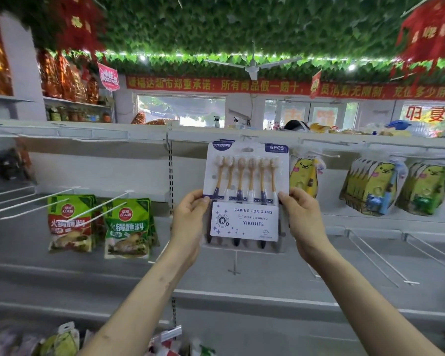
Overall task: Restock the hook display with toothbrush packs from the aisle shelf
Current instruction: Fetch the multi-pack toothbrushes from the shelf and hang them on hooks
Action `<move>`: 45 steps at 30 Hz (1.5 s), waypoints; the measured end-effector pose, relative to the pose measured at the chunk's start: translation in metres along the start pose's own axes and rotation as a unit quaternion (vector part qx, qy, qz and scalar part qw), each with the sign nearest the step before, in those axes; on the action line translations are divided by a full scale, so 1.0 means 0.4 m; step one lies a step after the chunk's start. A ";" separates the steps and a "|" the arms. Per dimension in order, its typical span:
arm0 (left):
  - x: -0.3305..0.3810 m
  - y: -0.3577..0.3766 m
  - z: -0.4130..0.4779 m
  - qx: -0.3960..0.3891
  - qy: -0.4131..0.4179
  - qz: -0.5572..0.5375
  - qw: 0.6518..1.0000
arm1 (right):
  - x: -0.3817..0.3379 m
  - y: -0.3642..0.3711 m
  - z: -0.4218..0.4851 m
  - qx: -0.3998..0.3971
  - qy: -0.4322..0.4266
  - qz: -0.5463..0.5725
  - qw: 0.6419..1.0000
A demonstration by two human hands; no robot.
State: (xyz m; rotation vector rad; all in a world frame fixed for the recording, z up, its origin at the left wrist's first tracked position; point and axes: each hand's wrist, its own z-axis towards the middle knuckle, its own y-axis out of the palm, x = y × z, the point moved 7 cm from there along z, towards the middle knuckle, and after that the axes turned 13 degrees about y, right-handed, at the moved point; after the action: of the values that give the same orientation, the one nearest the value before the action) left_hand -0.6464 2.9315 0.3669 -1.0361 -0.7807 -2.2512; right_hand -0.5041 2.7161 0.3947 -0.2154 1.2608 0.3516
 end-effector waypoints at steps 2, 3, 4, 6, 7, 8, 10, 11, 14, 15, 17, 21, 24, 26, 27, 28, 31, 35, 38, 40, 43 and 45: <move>-0.006 0.006 0.012 0.002 0.002 0.006 1.000 | 0.006 0.002 0.015 0.004 0.011 -0.015 1.000; -0.010 0.009 0.019 0.002 0.001 0.015 1.000 | 0.010 0.002 0.021 0.010 0.017 -0.025 1.000; -0.016 0.012 0.027 0.001 0.002 0.027 1.000 | 0.016 0.001 0.029 0.016 0.023 -0.033 0.999; -0.026 0.016 0.043 -0.002 0.007 0.057 0.998 | 0.031 0.000 0.045 0.023 0.037 -0.039 0.998; -0.029 0.018 0.048 -0.003 0.010 0.071 0.997 | 0.038 0.001 0.051 0.024 0.043 -0.041 0.998; -0.032 0.019 0.051 -0.004 0.011 0.080 0.997 | 0.043 0.001 0.056 0.026 0.049 -0.045 0.997; -0.034 0.024 0.053 -0.008 0.011 0.095 0.995 | 0.046 0.002 0.061 0.033 0.053 -0.051 0.997; -0.032 0.026 0.053 -0.011 0.011 0.102 0.995 | 0.045 0.002 0.062 0.037 0.052 -0.055 0.996; -0.038 0.022 0.054 -0.015 0.003 0.104 0.994 | 0.053 0.004 0.062 0.032 0.060 -0.065 0.996; -0.041 0.015 0.051 -0.014 -0.001 0.103 0.995 | 0.061 0.002 0.060 0.030 0.066 -0.067 0.995; -0.046 -0.002 0.040 -0.008 -0.002 0.115 0.993 | 0.080 -0.014 0.049 0.037 0.078 -0.068 0.994; -0.051 -0.039 -0.007 0.019 0.048 0.196 0.979 | 0.119 -0.076 -0.011 0.079 0.090 -0.088 0.989; -0.065 -0.043 -0.080 0.020 0.094 0.271 0.958 | 0.142 -0.118 -0.068 0.104 0.086 -0.142 0.981; -0.070 -0.009 -0.132 -0.026 0.120 0.307 0.944 | 0.145 -0.128 -0.104 0.101 0.071 -0.193 0.973; -0.073 0.018 -0.157 -0.056 0.127 0.321 0.937 | 0.146 -0.133 -0.123 0.095 0.064 -0.216 0.970; -0.073 0.047 -0.181 -0.086 0.138 0.336 0.928 | 0.144 -0.138 -0.144 0.085 0.055 -0.237 0.966; -0.057 0.151 -0.248 -0.158 0.185 0.385 0.890 | 0.145 -0.176 -0.197 0.052 0.019 -0.307 0.950; -0.046 0.333 -0.342 -0.251 0.220 0.444 0.832 | 0.135 -0.298 -0.237 0.049 -0.027 -0.390 0.919; -0.051 0.508 -0.425 -0.302 0.253 0.482 0.783 | 0.125 -0.453 -0.267 0.073 -0.043 -0.446 0.891; -0.053 0.645 -0.496 -0.319 0.276 0.506 0.752 | 0.122 -0.590 -0.290 0.096 -0.050 -0.485 0.868; -0.059 0.875 -0.629 -0.326 0.297 0.523 0.730 | 0.119 -0.832 -0.333 0.132 -0.056 -0.557 0.818; -0.065 1.037 -0.737 -0.336 0.305 0.519 0.725 | 0.116 -1.011 -0.369 0.164 -0.052 -0.598 0.783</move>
State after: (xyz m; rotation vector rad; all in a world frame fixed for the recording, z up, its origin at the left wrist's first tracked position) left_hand -0.4969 2.4485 0.3025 -0.6162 0.8202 -1.5857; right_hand -0.4719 2.2966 0.2932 -0.6326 0.8349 -0.9450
